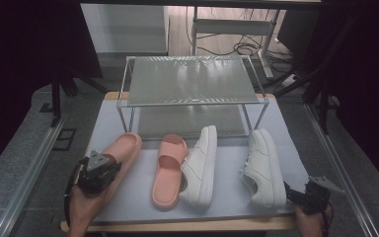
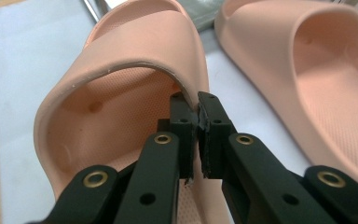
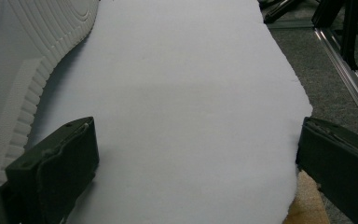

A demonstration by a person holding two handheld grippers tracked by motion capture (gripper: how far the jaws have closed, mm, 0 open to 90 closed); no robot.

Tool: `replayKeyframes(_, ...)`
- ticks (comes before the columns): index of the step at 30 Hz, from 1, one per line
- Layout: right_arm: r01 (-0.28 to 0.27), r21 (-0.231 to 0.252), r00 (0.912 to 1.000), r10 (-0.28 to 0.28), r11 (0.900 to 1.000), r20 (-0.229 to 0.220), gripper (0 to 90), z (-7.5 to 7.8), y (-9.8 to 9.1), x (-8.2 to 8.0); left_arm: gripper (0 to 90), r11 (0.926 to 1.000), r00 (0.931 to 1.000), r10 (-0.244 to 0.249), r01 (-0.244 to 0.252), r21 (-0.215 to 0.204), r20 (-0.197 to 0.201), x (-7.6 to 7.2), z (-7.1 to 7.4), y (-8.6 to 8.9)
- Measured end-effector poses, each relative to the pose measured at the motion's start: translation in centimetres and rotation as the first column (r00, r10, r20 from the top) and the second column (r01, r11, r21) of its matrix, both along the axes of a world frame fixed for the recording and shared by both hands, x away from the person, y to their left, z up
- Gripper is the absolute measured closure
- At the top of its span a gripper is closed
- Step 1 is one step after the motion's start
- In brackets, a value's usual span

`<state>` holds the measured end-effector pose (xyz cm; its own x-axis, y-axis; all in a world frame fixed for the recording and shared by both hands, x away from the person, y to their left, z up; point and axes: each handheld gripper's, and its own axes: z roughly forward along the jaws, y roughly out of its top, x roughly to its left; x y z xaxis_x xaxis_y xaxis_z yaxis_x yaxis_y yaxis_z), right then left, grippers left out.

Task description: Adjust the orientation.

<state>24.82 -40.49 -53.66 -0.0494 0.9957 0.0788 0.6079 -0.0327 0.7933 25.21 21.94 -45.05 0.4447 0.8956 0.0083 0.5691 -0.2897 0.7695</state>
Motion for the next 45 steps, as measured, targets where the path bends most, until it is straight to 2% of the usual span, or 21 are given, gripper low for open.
replayKeyframes(5, -0.001, -0.001, 1.0, 0.001, 1.0, 0.0, 0.0, 0.0, 0.0, 0.0, 85.7, 0.9997, 0.9999, -0.011, 0.012, -0.02, 0.013, 0.9, 0.0, -1.4)
replayKeyframes(12, -0.002, -0.002, 1.0, 0.002, 1.0, 0.0, 0.0, 0.0, 0.0, 0.0, 85.7, 0.9994, 0.9991, -0.022, 0.023, -0.027, 0.036, 2.0, 0.0, -3.0)
replayKeyframes(21, -0.002, -0.001, 1.0, 0.002, 1.0, -0.001, 0.0, 0.0, 0.0, 0.0, 85.7, 0.999, 0.9989, -0.006, 0.008, -0.044, 0.046, 4.4, -0.4, -4.7)
replayKeyframes(28, -0.002, 0.0, 1.0, 0.002, 1.0, -0.001, 0.0, 0.0, 0.0, 0.0, 85.7, 0.9986, 0.9983, 0.016, -0.013, -0.052, 0.056, 6.8, -0.8, -5.9)
replayKeyframes(36, -0.003, 0.001, 1.0, 0.003, 1.0, -0.001, 0.0, 0.0, -0.1, 0.0, 85.7, 0.9986, 0.9963, 0.039, -0.036, -0.038, 0.077, 9.2, -1.0, -7.2)
replayKeyframes(45, -0.004, 0.001, 1.0, 0.004, 1.0, -0.001, 0.0, 0.0, -0.1, 0.0, 85.7, 0.9978, 0.9942, 0.06, -0.057, -0.036, 0.09, 11.0, -1.5, -8.0)
